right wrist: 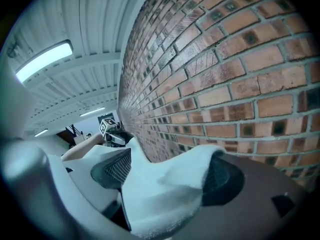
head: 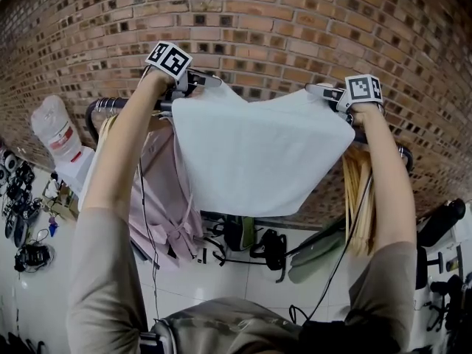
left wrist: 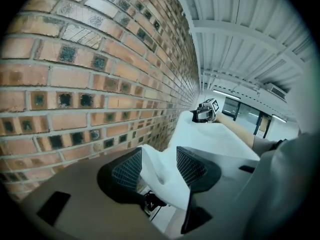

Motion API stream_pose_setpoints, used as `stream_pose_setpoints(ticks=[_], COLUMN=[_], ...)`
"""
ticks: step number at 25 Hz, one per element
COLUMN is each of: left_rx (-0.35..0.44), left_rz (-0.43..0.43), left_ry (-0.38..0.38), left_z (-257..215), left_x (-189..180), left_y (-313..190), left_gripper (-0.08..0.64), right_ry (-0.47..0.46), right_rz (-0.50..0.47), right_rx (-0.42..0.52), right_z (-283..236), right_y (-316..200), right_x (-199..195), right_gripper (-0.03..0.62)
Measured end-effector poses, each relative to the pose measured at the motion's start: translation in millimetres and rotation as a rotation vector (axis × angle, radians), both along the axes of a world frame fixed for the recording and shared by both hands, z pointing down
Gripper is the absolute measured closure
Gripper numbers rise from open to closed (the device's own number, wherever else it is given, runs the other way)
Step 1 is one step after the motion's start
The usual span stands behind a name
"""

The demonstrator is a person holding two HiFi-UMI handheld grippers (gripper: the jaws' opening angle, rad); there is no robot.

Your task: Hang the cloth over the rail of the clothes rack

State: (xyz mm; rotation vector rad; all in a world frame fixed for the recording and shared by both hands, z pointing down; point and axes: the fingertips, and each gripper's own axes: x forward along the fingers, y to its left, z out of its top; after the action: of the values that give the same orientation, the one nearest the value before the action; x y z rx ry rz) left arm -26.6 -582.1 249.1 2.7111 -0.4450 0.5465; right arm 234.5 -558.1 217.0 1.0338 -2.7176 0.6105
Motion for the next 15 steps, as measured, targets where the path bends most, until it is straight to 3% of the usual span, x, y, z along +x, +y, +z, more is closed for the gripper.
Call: stream_pose_setpoints(ticks=[4, 15], left_rx=[-0.004, 0.009], left_rz=[0.016, 0.027], left_ry=[0.004, -0.007], left_z=[0.4, 1.2], left_x=[0.9, 1.8], left_y=[3.0, 1.9], left_gripper=[0.351, 0.351], right_ry=[-0.01, 0.086], right_rz=[0.044, 0.005], right_rx=[-0.001, -0.02], right_z=[-0.6, 14.4], right_y=[-5.0, -4.5], right_x=[7.6, 2.0], right_gripper=[0.193, 0.193])
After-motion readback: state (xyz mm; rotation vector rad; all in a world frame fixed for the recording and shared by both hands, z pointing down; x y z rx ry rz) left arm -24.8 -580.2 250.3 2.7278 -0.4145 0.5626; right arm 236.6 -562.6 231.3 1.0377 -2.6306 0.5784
